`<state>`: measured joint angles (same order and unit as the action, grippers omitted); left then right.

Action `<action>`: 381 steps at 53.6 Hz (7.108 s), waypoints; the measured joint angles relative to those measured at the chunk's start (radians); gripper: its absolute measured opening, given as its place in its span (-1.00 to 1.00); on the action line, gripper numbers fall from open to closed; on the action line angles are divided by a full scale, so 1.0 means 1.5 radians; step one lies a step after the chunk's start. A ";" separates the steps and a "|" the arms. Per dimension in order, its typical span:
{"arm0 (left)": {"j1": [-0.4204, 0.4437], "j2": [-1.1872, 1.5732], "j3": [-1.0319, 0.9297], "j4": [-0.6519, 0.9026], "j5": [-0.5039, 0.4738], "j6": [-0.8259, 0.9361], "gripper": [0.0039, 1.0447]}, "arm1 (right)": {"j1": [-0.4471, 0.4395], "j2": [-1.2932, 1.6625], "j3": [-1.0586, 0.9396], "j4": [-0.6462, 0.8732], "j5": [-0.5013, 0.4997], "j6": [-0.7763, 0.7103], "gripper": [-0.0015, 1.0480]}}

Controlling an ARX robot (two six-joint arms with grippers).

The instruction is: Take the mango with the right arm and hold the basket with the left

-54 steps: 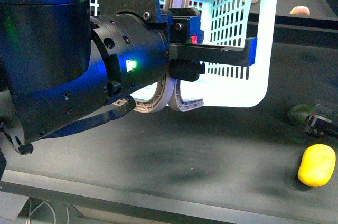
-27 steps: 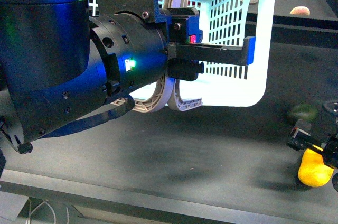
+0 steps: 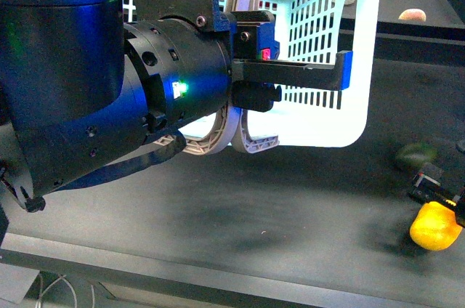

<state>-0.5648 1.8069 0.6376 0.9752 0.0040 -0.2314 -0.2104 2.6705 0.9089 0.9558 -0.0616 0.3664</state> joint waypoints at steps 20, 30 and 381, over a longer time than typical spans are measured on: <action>0.000 0.000 0.000 0.000 0.000 0.000 -0.91 | 0.007 -0.013 -0.011 -0.006 -0.085 -0.023 0.84; 0.000 0.000 0.000 0.000 0.000 0.000 -0.91 | 0.013 -0.026 -0.027 -0.013 -0.137 -0.038 0.84; 0.001 0.001 -0.006 0.000 0.001 0.000 -0.91 | 0.153 -1.766 -0.602 -0.632 0.047 -0.241 -0.96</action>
<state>-0.5632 1.8076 0.6285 0.9752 0.0051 -0.2314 0.0185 0.0212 0.0055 0.0074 0.0093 0.0044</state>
